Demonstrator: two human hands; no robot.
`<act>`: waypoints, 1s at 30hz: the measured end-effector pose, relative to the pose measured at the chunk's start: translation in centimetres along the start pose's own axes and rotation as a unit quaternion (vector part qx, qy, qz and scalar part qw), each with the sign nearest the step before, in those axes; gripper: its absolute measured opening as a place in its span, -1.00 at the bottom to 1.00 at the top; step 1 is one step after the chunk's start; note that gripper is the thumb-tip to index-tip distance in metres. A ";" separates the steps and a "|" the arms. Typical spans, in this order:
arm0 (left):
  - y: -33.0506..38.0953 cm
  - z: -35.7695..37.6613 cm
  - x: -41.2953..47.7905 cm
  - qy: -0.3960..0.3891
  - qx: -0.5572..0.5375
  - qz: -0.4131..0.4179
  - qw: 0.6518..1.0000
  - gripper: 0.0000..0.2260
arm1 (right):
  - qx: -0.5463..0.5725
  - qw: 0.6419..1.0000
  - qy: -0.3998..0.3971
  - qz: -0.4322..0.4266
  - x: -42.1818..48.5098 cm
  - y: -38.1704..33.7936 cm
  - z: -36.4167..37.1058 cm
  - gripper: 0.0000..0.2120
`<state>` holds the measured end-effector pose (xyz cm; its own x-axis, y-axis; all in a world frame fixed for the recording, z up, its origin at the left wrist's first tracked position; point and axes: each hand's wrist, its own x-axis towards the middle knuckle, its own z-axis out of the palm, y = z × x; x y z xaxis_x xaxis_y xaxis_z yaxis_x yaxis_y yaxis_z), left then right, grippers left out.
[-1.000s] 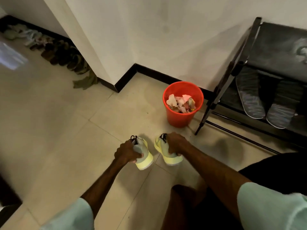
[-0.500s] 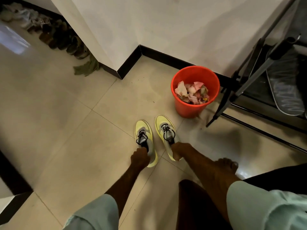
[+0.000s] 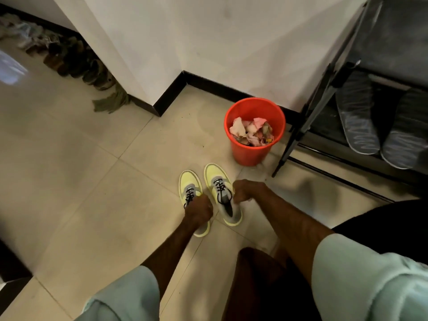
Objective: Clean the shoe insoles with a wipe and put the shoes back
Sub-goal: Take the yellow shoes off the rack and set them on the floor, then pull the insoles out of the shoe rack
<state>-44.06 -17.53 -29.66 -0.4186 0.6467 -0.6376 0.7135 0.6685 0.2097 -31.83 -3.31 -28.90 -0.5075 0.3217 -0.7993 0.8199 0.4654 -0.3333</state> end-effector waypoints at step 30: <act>36.1 -4.6 -9.0 -0.103 -0.326 0.090 0.935 -0.64 | 0.748 0.496 0.391 0.203 -25.9 19.8 -4.7 -0.82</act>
<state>-17.09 2.44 -12.93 -0.1588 0.7310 -0.6636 0.2396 0.6806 0.6924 -3.70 1.50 -12.44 0.3112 0.6330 -0.7089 -0.1214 -0.7133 -0.6903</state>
